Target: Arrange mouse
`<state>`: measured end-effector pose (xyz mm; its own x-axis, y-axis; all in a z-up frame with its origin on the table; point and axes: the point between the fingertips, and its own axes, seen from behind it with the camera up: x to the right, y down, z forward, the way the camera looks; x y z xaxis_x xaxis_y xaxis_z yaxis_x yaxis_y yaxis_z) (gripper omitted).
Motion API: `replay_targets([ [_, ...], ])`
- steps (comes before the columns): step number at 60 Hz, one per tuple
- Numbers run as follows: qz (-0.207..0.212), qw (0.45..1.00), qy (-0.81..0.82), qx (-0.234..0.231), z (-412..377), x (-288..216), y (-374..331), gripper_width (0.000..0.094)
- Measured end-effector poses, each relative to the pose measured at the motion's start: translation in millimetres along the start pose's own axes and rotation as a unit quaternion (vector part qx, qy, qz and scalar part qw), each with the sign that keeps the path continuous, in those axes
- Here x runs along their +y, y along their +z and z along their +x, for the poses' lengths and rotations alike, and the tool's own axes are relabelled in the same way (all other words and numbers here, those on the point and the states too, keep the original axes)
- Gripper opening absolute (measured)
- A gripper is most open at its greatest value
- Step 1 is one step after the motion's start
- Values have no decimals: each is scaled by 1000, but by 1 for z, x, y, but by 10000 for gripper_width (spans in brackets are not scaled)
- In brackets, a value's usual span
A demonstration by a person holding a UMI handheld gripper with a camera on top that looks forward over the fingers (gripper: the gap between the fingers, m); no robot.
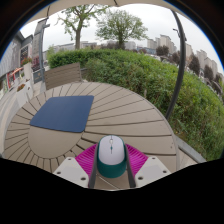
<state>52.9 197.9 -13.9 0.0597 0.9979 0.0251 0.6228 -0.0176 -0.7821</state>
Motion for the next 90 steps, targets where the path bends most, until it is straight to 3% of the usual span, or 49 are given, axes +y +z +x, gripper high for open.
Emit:
replay_targets([
  [11,-21,999,48,7,-1,-20,-1,432],
  [31,47,997,43,-33,-120,-178,41,430],
  [44,-8,999,50,-14,-184,-140,110,434],
  [50,-31,998,56,-5,-192,-107,123,484],
  [54,-13,999,48,6,-190,-110,122,555],
  [58,-12,998,46,31,-182,-110,112,846],
  [59,-10,998,46,33,-182,-112,109,861],
  [61,-6,998,48,33,-183,-116,99,825],
  [90,-74,996,36,27,-210,-70,-186,861],
])
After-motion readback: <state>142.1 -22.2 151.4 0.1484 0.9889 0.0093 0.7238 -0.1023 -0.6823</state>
